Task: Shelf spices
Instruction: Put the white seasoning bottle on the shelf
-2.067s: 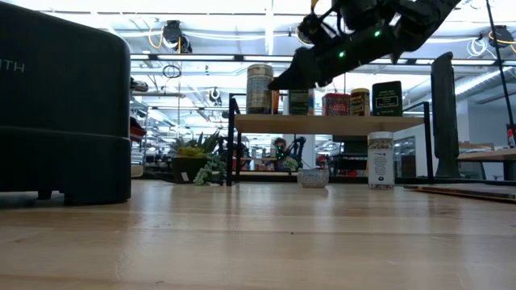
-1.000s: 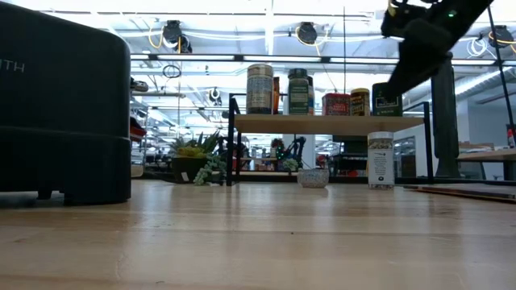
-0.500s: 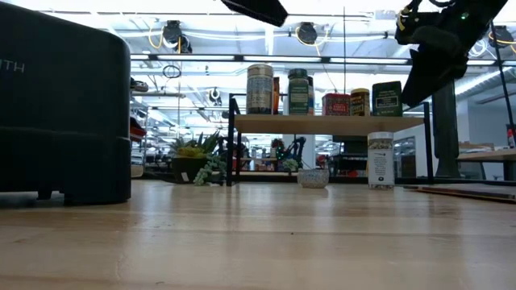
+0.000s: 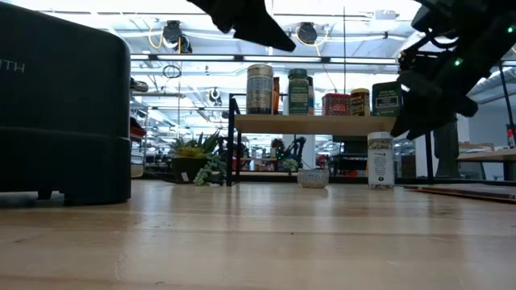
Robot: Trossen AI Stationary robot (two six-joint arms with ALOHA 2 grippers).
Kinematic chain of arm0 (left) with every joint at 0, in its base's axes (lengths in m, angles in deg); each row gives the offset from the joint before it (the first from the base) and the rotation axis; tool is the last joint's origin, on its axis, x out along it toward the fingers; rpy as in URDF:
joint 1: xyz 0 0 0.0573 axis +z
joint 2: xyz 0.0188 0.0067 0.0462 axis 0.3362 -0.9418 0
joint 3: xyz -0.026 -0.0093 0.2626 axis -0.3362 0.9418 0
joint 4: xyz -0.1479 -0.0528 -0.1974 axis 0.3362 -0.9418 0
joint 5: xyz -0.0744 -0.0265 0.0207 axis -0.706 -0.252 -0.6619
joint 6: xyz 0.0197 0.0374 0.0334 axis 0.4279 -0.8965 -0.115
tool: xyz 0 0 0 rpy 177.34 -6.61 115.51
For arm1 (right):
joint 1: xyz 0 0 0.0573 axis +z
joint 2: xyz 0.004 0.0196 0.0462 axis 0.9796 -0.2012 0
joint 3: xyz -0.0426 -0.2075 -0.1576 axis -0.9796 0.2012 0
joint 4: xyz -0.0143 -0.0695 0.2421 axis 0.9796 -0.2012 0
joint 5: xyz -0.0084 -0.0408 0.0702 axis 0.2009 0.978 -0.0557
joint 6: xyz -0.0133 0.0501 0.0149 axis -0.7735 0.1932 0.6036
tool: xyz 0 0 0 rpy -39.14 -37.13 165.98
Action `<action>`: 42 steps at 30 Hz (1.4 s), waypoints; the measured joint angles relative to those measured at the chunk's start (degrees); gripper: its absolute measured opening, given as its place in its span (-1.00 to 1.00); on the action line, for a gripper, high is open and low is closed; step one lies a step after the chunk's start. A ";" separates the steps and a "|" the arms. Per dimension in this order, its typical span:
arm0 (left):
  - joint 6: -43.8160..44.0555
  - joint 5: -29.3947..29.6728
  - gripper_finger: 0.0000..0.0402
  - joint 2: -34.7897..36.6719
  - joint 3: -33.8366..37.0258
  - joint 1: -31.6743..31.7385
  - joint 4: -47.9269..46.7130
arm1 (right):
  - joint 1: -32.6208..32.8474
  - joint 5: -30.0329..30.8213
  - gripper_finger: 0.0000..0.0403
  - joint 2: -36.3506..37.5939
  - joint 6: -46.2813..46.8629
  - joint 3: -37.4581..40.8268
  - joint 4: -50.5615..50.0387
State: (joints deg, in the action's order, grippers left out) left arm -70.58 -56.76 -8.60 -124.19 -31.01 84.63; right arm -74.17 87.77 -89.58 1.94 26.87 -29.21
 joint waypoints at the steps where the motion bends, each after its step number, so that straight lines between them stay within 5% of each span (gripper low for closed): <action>1: -0.63 -0.44 0.24 0.00 0.00 0.33 -0.12 | 0.00 0.99 0.26 0.00 -0.02 0.61 1.65; 10: -0.12 -11.08 0.24 -0.02 -0.02 3.88 1.36 | -0.01 2.59 0.39 -1.23 -3.24 2.48 13.00; 17: 1.29 -12.66 0.24 -0.02 -0.04 3.77 1.24 | -1.00 6.87 0.54 -3.16 -3.01 2.48 14.28; 42: 1.38 -13.78 0.24 -0.02 -0.09 3.35 1.15 | -1.28 8.99 0.54 -14.32 6.59 2.50 16.81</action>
State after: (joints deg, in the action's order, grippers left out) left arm -69.21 -70.54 -8.62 -124.28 -27.66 85.78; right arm -75.45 96.76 -103.90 8.53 29.37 -12.40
